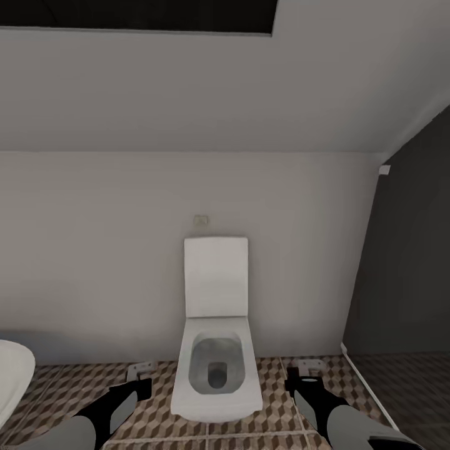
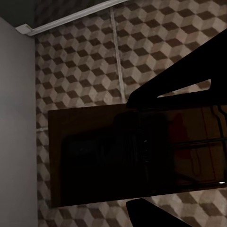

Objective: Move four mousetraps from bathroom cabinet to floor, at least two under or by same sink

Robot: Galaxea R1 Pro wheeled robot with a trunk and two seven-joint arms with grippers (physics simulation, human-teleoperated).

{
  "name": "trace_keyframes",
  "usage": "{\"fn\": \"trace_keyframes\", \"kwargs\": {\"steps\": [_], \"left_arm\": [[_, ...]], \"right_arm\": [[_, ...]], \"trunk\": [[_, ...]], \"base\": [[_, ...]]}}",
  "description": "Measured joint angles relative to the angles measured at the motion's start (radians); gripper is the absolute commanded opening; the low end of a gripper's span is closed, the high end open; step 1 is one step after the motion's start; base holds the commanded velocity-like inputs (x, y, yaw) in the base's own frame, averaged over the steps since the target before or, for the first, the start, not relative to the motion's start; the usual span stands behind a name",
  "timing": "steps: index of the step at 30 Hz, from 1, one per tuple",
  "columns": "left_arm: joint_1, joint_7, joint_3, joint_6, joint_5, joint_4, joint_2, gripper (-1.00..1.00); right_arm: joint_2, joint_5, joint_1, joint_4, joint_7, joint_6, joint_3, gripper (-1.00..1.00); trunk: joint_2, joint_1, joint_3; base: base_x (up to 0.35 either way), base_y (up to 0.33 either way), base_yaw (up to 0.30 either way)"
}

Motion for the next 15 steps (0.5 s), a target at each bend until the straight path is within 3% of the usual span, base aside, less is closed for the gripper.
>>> {"fn": "trace_keyframes", "kwargs": {"steps": [15], "left_arm": [[0.000, 0.000, 0.000, 0.000, -0.001, 0.001, 0.000, -1.00]], "right_arm": [[-0.003, 0.004, 0.000, 0.000, 0.001, -0.005, 0.001, -1.00]], "trunk": [[-0.105, 0.058, -0.047]], "base": [[0.000, 0.000, 0.000]]}}
